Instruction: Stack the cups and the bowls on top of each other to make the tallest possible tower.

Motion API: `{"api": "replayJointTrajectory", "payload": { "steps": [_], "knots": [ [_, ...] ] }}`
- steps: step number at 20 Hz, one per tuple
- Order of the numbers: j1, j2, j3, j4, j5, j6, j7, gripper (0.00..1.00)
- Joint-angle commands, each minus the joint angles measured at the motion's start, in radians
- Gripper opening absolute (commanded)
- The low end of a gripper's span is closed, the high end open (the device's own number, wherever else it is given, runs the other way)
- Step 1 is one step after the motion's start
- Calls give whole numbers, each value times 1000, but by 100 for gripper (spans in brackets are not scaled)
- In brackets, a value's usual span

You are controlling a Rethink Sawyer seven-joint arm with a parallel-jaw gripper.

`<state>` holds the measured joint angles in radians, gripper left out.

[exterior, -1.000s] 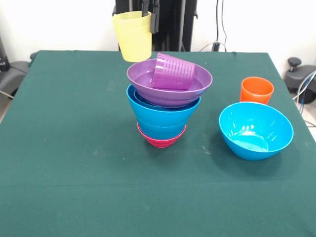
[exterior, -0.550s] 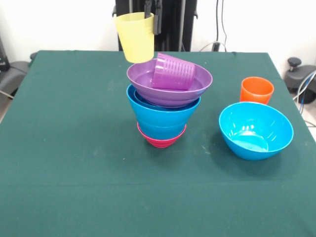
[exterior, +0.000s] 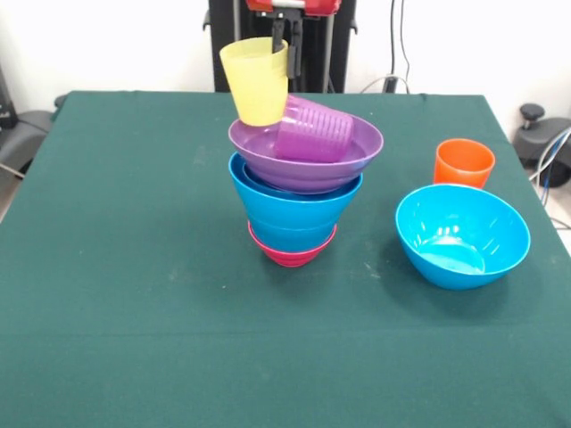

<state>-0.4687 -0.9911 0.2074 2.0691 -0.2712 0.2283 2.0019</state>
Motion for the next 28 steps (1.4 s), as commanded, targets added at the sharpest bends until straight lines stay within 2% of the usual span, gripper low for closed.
{"api": "replayJointTrajectory", "payload": {
  "steps": [1,10,27,28],
  "knots": [
    [26,77,-16,-36,-24,-19,90,0],
    [26,96,-19,-38,-23,-38,84,0],
    [36,74,-33,-34,-21,-14,80,0],
    [38,73,-34,-34,-20,-9,79,100]
  ]
}}
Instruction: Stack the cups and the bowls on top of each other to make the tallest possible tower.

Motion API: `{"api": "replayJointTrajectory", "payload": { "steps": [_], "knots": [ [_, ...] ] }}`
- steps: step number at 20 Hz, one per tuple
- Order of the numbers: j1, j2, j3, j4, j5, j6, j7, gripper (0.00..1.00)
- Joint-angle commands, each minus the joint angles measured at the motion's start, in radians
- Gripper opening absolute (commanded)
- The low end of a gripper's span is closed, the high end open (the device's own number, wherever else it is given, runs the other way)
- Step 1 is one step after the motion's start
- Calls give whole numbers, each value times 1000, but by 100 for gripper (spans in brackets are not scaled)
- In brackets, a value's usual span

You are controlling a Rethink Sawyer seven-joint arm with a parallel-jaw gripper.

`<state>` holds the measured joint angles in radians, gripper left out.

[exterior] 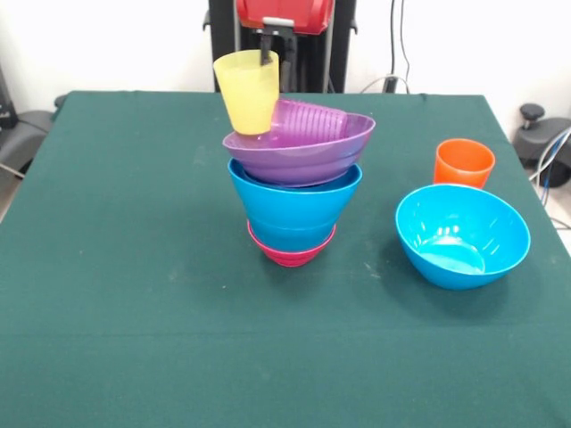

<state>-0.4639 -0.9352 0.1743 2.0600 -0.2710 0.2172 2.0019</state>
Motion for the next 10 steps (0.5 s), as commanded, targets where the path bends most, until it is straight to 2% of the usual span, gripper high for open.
{"api": "replayJointTrajectory", "payload": {
  "steps": [1,5,10],
  "knots": [
    [34,16,-2,-26,-20,8,77,100],
    [37,5,-3,-29,-13,34,72,100],
    [25,-60,13,-19,11,94,52,100]
  ]
}}
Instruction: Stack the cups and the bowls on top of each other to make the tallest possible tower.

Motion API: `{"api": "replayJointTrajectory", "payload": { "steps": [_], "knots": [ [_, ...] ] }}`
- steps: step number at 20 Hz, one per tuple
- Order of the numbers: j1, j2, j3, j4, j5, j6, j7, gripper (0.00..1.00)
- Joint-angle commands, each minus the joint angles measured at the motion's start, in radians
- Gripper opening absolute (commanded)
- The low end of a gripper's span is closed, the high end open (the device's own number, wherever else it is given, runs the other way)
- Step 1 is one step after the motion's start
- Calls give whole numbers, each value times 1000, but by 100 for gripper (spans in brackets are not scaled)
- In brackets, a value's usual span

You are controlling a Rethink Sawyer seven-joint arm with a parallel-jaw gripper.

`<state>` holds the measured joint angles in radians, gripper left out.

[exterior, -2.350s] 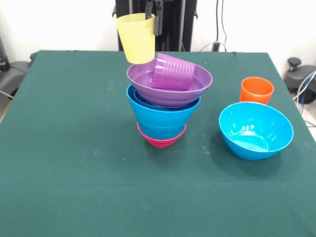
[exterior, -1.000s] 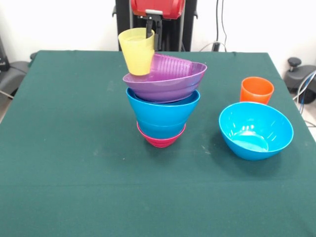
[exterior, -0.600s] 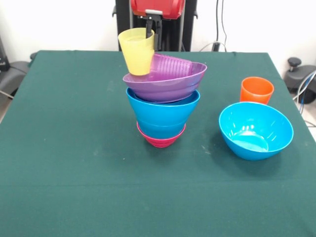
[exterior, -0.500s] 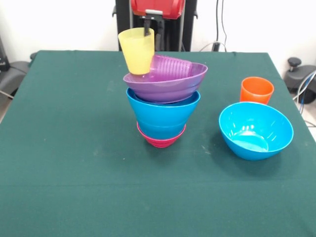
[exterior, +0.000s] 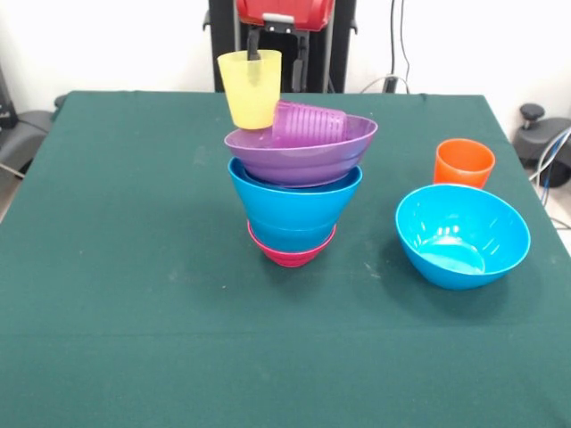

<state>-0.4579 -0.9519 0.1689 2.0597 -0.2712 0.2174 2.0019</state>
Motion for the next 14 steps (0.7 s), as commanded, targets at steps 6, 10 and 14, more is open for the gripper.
{"api": "replayJointTrajectory", "payload": {
  "steps": [6,10,14],
  "knots": [
    [13,-64,29,-8,16,109,45,100],
    [7,-94,39,0,29,138,36,100],
    [7,-138,50,-23,53,218,10,100]
  ]
}}
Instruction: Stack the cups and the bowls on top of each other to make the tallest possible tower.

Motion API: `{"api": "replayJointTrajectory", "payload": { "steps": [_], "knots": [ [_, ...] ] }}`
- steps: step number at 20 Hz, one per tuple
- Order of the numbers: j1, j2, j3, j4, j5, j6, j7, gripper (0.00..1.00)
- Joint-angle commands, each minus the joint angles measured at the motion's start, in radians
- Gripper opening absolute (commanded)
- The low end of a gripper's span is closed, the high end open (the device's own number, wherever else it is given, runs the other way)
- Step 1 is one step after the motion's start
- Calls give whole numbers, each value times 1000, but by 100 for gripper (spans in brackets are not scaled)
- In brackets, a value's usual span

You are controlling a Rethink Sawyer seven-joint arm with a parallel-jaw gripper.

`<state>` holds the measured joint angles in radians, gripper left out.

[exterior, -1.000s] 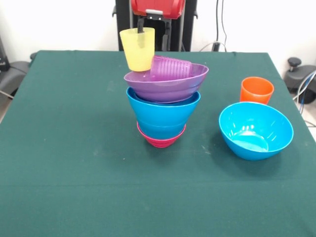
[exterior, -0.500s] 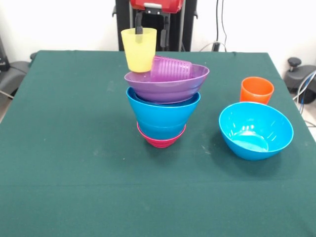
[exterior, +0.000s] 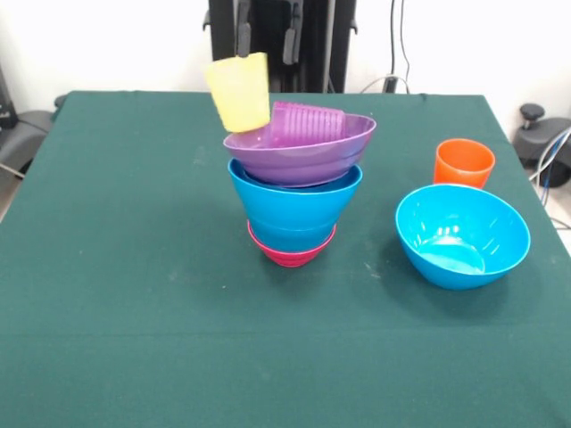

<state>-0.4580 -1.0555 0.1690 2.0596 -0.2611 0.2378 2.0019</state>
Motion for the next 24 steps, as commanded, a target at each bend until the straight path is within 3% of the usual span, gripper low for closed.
{"api": "replayJointTrajectory", "payload": {
  "steps": [1,10,14,19,24],
  "knots": [
    [13,-40,48,-36,48,216,9,100],
    [93,-52,38,-183,74,391,55,100],
    [111,-94,17,-187,81,457,59,100],
    [87,-106,-1,-115,67,393,31,100],
    [97,-38,-10,-82,31,266,79,100]
  ]
}}
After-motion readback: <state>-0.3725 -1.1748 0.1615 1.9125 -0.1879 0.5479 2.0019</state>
